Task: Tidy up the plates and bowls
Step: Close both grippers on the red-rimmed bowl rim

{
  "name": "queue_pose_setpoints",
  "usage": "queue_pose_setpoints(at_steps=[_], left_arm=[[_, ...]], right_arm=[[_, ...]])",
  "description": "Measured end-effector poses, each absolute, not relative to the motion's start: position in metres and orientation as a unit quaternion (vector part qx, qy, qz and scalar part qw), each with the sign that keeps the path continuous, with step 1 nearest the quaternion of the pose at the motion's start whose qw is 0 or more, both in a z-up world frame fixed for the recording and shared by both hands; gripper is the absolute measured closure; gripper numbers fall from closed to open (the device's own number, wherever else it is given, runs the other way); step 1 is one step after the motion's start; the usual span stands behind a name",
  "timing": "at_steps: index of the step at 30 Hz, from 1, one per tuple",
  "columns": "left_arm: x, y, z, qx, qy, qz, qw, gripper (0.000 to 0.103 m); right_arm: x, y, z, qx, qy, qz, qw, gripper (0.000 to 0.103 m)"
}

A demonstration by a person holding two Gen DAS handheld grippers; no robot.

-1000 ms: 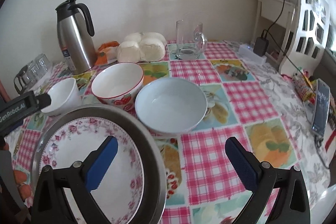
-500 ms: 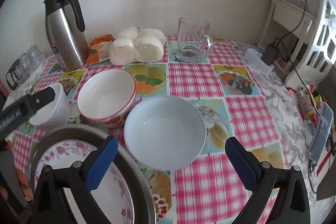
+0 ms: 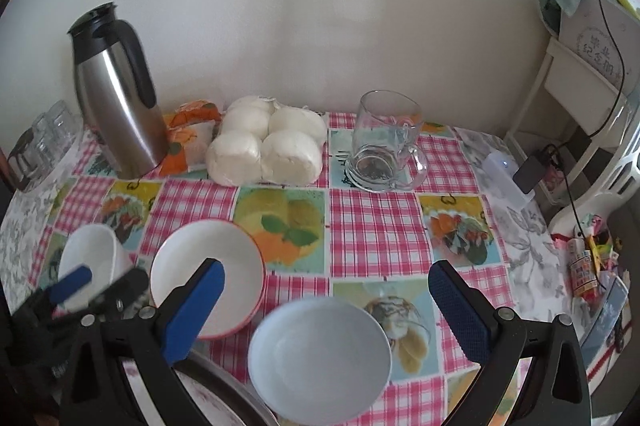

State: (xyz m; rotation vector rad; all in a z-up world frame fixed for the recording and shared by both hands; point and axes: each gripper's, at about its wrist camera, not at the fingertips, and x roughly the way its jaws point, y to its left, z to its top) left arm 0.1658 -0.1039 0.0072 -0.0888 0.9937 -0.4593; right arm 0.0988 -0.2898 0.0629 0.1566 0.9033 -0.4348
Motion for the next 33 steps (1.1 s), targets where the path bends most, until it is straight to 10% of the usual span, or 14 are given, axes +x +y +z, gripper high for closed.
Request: queue_pose_setpoints(at_steps=[18,33], left_arm=[[0.174,-0.121,-0.034,-0.052,0.539,-0.229,0.809,0.073],[0.181,-0.126,-0.045,-0.073,0.545,-0.247,0.798,0.079]], right_arm=[[0.148,-0.274,-0.007,0.097,0.503,-0.164,0.843,0.062],[0.163,-0.268,-0.042,0.096,0.531,-0.137,0.831,0.086]])
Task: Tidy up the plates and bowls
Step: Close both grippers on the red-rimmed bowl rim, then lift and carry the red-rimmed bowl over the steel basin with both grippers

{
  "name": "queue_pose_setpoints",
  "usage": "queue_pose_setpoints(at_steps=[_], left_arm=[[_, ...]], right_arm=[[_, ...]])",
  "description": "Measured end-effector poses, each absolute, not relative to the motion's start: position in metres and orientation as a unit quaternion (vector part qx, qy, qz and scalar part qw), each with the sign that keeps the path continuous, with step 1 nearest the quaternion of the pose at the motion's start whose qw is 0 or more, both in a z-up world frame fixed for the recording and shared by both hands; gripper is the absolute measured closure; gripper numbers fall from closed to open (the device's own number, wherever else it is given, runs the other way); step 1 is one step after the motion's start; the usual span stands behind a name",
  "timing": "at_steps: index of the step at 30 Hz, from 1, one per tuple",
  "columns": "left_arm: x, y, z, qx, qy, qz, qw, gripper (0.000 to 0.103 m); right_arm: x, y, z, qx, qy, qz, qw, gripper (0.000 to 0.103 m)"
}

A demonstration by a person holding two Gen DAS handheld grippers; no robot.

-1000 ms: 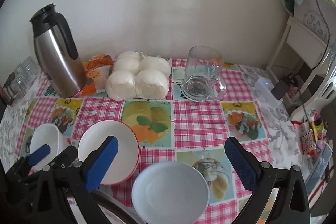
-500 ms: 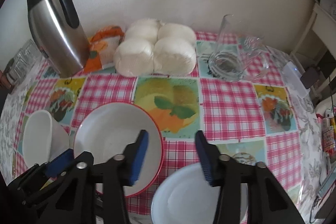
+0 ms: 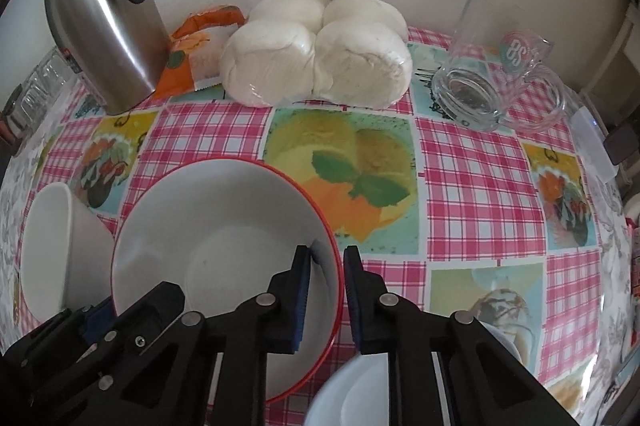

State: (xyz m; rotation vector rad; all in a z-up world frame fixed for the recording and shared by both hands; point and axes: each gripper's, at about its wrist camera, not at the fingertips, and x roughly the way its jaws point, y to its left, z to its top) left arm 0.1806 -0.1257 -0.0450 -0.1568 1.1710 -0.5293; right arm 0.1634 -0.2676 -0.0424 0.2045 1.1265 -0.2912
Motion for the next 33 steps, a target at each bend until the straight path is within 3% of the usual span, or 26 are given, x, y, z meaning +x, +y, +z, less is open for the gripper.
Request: queue_pose_setpoints(at_steps=[10,33], left_arm=[[0.182,-0.115,-0.041,-0.092,0.548,-0.250,0.793,0.081],[0.126,-0.097,0.046,-0.049,0.474,-0.267,0.838,0.081]], right_arm=[[0.155,-0.265,-0.031,0.127,0.512,-0.129,0.840,0.088],[0.074,-0.239,0.047,0.172,0.409,-0.130,0.886,0.087]])
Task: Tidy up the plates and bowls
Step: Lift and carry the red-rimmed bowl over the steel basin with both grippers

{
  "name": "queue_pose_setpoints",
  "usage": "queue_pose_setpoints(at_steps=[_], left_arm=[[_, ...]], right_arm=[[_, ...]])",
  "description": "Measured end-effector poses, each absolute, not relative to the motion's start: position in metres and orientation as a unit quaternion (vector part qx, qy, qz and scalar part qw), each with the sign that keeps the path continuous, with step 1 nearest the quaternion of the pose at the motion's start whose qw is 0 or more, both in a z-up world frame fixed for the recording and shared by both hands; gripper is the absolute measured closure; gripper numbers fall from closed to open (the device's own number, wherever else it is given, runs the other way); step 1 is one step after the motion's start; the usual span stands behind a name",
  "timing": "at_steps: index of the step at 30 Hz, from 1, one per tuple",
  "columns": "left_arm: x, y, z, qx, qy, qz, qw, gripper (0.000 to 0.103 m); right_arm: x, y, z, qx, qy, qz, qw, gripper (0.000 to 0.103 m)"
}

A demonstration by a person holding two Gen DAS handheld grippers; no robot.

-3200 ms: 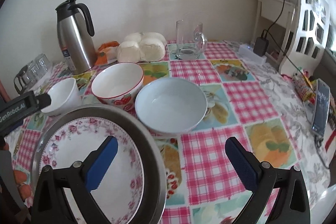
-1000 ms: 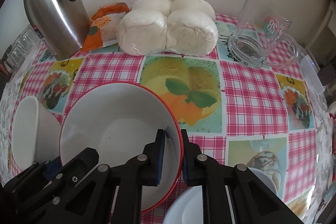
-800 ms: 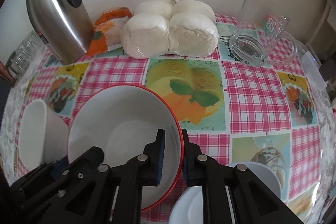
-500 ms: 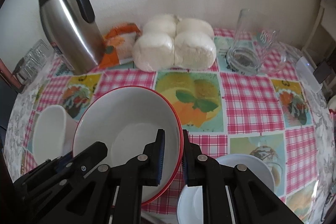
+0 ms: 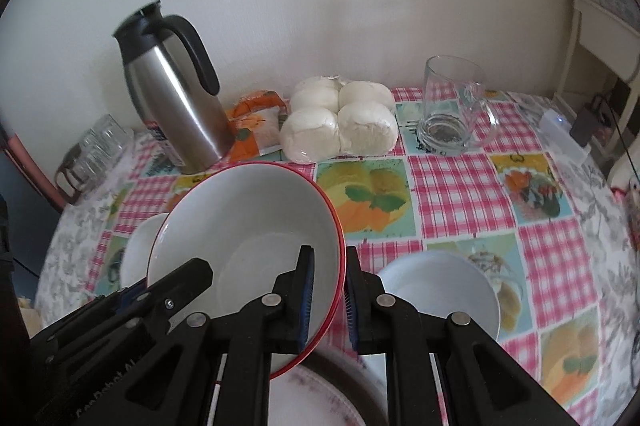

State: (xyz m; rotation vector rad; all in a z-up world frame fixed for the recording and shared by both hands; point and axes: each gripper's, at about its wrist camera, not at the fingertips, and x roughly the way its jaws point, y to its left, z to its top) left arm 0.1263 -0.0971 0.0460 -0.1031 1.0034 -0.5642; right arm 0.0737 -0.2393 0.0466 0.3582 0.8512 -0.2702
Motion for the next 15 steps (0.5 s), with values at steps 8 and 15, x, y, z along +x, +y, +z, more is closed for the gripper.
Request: queue_pose_setpoints(at_steps=[8,15], left_arm=[[0.096,-0.080,0.062,-0.043,0.467,-0.272,0.840,0.081],[0.071,-0.061,0.064,-0.037,0.470,-0.274,0.838,0.081]], right_arm=[[0.030,-0.225,0.056,0.204,0.380,-0.127,0.893,0.088],[-0.004,-0.209,0.041,0.237,0.370,-0.116,0.891,0.088]])
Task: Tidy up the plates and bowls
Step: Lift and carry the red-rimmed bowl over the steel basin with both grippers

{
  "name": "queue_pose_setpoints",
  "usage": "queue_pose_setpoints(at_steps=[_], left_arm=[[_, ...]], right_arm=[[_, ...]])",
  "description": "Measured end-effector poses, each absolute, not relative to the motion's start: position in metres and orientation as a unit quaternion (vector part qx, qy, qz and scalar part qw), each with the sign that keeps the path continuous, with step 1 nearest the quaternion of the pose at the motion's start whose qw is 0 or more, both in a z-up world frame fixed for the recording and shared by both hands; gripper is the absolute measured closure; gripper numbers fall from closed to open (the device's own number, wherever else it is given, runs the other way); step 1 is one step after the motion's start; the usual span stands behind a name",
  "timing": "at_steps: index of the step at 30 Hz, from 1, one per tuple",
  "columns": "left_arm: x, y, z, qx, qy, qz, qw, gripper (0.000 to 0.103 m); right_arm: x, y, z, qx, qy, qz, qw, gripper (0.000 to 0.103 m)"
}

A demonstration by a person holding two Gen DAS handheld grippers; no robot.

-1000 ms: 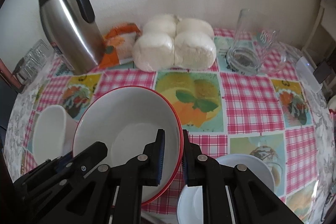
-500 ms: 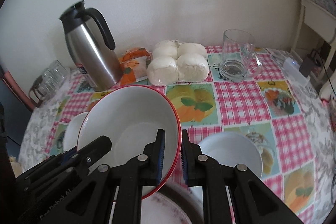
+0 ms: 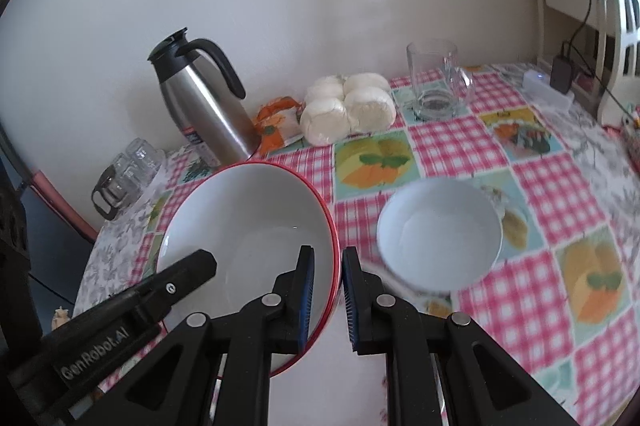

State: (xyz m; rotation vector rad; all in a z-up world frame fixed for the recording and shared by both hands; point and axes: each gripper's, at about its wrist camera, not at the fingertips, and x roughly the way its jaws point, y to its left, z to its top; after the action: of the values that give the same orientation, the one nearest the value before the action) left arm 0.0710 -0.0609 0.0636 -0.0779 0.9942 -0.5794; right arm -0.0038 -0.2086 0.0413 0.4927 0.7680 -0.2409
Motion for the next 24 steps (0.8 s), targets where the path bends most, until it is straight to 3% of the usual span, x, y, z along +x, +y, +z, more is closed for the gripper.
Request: queue_pose_setpoints(at_steps=[24], left_arm=[[0.052,-0.050,0.031,0.002,0.516,-0.235,0.824,0.081]], right_arm=[[-0.023,-0.186,0.020,0.246,0.409,-0.107,0.872,0.085]])
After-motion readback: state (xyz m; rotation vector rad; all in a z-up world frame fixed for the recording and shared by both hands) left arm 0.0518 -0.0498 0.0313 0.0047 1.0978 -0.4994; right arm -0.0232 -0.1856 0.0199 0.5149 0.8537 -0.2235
